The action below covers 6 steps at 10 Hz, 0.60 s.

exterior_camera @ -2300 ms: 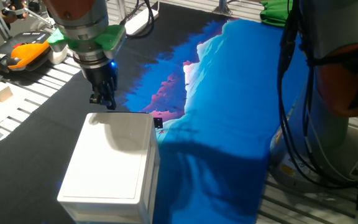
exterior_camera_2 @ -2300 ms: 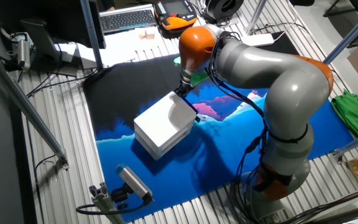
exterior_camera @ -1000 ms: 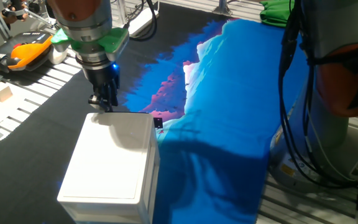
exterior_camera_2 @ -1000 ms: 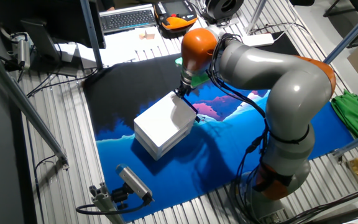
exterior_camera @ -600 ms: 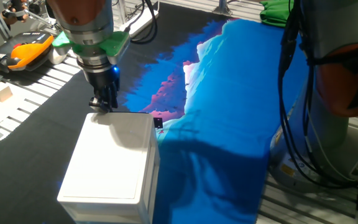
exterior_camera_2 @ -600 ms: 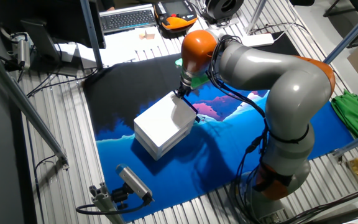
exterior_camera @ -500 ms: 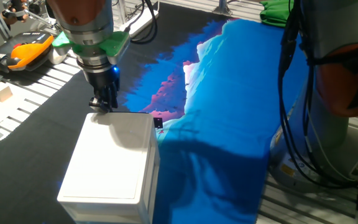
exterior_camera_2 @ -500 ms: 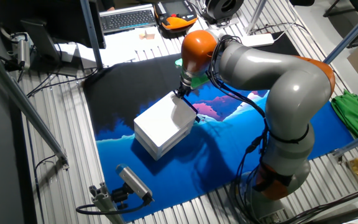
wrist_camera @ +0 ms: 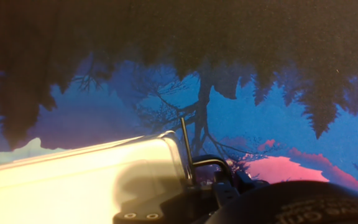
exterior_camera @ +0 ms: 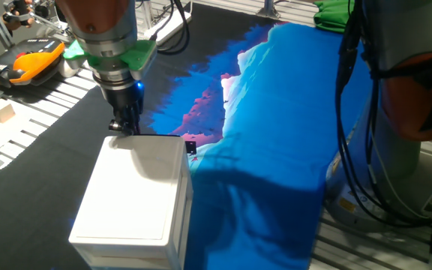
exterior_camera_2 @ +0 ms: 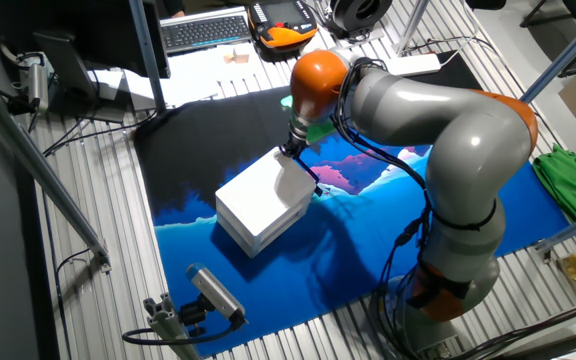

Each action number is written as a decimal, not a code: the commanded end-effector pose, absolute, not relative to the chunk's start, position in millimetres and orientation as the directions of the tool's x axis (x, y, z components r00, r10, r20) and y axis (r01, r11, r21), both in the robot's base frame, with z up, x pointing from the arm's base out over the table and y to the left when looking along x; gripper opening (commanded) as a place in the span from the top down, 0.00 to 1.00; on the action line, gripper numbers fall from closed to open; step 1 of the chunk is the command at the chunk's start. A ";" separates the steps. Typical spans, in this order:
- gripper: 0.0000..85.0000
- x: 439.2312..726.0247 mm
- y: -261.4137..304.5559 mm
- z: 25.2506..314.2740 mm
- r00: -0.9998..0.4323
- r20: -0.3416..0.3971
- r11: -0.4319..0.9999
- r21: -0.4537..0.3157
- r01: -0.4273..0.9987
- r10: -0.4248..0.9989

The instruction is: Grasp the handle and open the drawer

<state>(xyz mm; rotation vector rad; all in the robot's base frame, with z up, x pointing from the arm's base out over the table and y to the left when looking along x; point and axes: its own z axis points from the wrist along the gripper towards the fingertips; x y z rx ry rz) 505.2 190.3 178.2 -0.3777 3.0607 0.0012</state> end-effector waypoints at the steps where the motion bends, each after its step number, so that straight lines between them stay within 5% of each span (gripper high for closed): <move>1: 0.80 505.1 190.5 178.4 -0.968 -0.055 0.970 -0.008 -0.243 -0.243; 6: 0.80 505.4 191.0 177.6 -0.967 -0.060 0.969 -0.013 -0.246 -0.246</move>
